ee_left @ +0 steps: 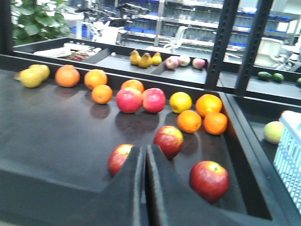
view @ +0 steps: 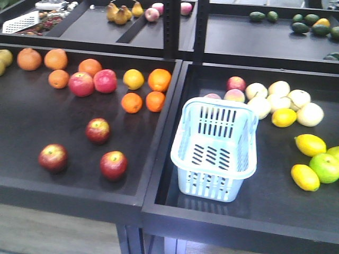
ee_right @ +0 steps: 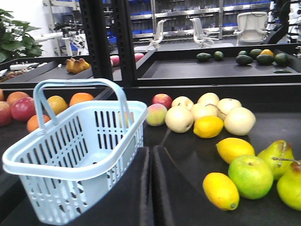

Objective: Pick three apples into basket with both arms

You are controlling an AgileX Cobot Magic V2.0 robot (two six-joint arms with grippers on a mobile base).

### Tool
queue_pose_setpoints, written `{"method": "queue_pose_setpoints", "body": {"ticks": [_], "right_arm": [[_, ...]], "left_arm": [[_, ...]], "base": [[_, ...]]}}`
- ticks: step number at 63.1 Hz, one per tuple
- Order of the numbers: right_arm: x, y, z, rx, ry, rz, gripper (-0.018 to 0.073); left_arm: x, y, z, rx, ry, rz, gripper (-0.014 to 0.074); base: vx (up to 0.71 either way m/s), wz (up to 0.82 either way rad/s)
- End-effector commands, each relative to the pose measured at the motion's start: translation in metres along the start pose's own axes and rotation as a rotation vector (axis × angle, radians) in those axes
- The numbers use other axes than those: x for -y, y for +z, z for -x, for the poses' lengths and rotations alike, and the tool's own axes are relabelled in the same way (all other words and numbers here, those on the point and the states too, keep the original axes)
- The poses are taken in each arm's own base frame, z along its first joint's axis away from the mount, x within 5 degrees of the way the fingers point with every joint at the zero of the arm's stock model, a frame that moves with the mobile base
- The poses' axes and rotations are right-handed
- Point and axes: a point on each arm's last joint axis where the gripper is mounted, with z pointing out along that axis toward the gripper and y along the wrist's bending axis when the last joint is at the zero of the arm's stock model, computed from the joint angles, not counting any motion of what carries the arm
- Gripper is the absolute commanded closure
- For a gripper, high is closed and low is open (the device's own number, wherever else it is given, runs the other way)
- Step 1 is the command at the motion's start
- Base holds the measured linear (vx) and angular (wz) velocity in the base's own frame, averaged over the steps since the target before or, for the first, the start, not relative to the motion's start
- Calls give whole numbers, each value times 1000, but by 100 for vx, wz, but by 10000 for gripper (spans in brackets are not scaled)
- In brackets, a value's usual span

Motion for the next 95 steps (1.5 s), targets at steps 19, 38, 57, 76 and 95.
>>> {"method": "queue_pose_setpoints", "body": {"ticks": [19,38,57,76,95], "right_arm": [[0,-1,3,77,-16,1,564],[0,-1,3,77,-16,1,564],[0,-1,3,77,-16,1,564],[0,-1,3,77,-16,1,564],[0,-1,3,77,-16,1,564]], "left_arm": [[1,-1,4,73,-1,-19,603],[1,-1,4,73,-1,-19,603],[1,-1,4,73,-1,-19,603],[1,-1,4,73,-1,-19,603],[1,-1,4,73,-1,-19,603]], "base": [[9,-20],[8,-16],[7,-10],[7,-7],[6,-5]]}}
